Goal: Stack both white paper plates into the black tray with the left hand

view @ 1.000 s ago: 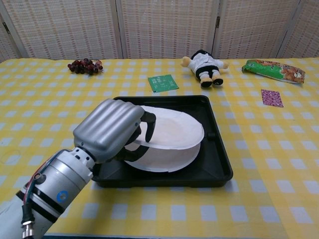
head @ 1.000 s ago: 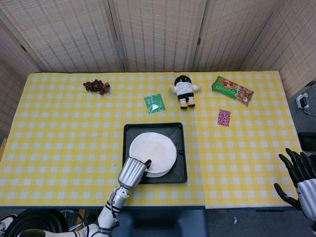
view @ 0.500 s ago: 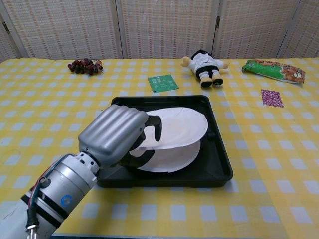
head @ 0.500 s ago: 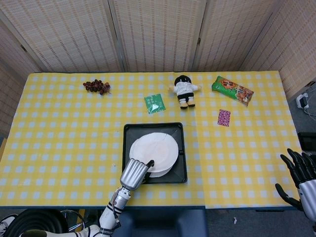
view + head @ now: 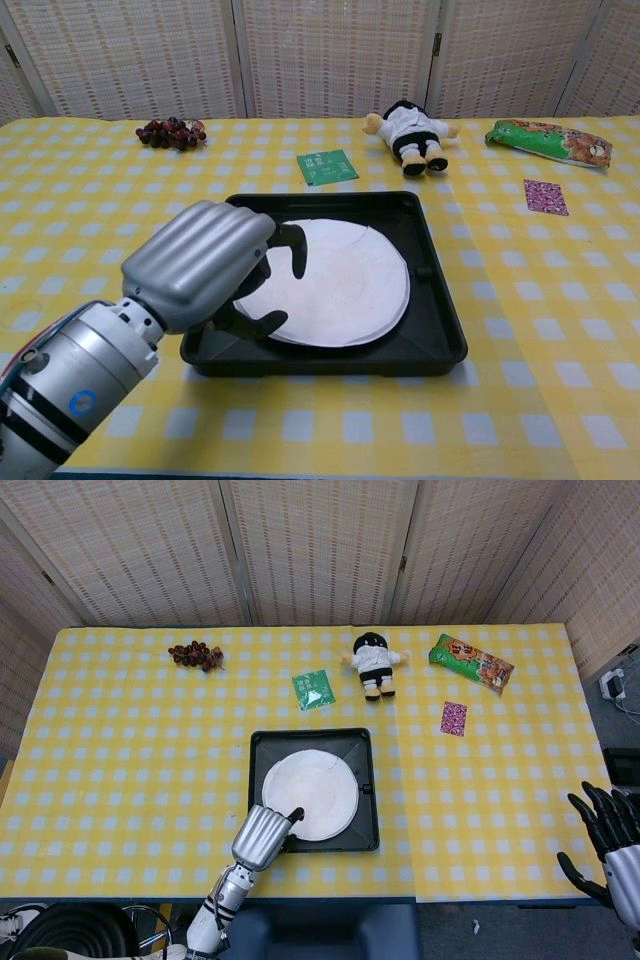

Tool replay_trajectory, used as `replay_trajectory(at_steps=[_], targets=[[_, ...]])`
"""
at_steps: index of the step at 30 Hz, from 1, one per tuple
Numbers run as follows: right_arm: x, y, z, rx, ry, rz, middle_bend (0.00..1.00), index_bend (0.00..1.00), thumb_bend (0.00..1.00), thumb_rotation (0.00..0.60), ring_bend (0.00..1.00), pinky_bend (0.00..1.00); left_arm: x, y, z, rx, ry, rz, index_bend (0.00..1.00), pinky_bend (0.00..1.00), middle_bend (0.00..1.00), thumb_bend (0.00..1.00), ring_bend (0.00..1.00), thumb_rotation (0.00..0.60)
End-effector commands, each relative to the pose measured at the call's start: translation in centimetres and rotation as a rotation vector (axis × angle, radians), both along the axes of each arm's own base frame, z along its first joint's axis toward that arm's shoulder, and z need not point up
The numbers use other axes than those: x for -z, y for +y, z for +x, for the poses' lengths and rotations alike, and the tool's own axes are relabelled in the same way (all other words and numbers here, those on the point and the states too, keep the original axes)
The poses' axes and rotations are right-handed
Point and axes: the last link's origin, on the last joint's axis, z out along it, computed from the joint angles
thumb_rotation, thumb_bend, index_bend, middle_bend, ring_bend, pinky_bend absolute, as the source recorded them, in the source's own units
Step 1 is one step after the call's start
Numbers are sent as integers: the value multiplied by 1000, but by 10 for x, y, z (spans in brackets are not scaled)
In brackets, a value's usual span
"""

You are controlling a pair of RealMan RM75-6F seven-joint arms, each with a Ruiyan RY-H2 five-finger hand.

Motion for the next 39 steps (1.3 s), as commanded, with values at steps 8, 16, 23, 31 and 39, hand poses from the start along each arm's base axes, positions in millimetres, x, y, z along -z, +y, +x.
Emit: replay_trajectory(at_steps=[8, 16, 23, 31, 39], targets=[[6, 2, 3, -14, 10, 20, 0, 0, 367, 600, 0, 0, -59, 7, -27, -31, -34, 58, 451, 1000, 1000, 220, 1000, 600], [18, -6, 5, -14, 30, 51, 0, 0, 367, 600, 0, 0, -134, 6, -94, -231, 15, 166, 275, 604, 578, 210, 490, 600], [31, -19, 6, 3, 49, 83, 0, 0, 367, 600, 0, 0, -207, -28, -166, -405, -11, 310, 109, 67, 103, 213, 9, 600], [44, -32, 6, 18, 67, 104, 0, 0, 367, 600, 0, 0, -224, -71, -202, -511, 25, 284, 70, 1, 57, 211, 0, 600], [41, -31, 7, 33, 57, 107, 0, 0, 367, 600, 0, 0, -228, -70, -202, -510, 58, 307, 33, 0, 22, 210, 0, 600]])
